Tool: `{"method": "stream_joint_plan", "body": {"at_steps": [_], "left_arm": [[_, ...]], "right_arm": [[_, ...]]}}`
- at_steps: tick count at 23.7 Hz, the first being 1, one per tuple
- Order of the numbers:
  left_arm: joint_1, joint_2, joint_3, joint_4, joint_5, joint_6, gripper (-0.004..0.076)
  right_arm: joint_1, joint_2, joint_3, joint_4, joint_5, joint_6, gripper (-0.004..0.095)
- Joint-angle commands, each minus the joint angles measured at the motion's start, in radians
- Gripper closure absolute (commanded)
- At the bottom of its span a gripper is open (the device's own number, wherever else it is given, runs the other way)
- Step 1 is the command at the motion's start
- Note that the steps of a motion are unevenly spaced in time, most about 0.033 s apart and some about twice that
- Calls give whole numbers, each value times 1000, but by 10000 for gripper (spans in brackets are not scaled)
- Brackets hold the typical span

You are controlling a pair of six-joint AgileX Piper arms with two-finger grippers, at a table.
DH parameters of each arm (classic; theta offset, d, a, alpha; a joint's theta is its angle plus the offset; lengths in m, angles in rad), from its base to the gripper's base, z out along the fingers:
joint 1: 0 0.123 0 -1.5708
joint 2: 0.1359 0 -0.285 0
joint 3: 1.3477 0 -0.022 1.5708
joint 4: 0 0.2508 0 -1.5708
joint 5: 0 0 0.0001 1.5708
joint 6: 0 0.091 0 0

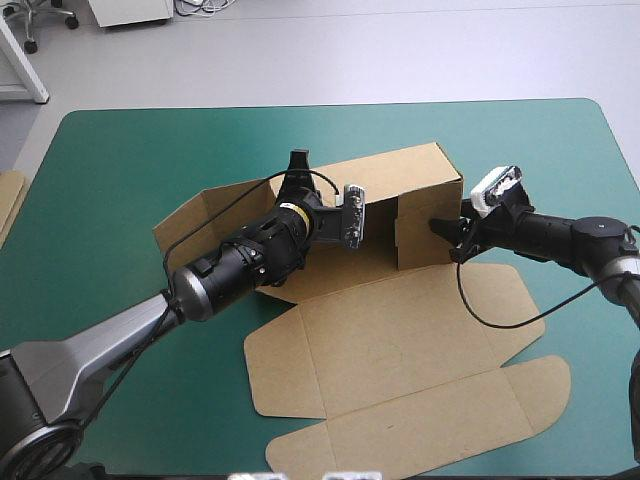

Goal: Fold the box

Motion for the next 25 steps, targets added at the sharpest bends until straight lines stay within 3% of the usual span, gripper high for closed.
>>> {"method": "stream_joint_plan", "body": {"at_steps": [1, 12, 17, 18, 25], "left_arm": [[-22, -31, -56, -72, -162, -22, 734], [-20, -31, -129, -207, -92, 17, 734], [-20, -29, -129, -244, -88, 22, 734], [-20, -29, -129, -245, -88, 22, 734], [-20, -29, -129, -275, -99, 22, 734]], "right_arm": [[10, -20, -16, -18, 62, 0, 403], [10, -29, -16, 9, 64, 16, 403], [10, -29, -16, 117, 47, 16, 425], [10, -29, -16, 169, 19, 12, 462], [12, -18, -16, 193, -1, 6, 713]]}}
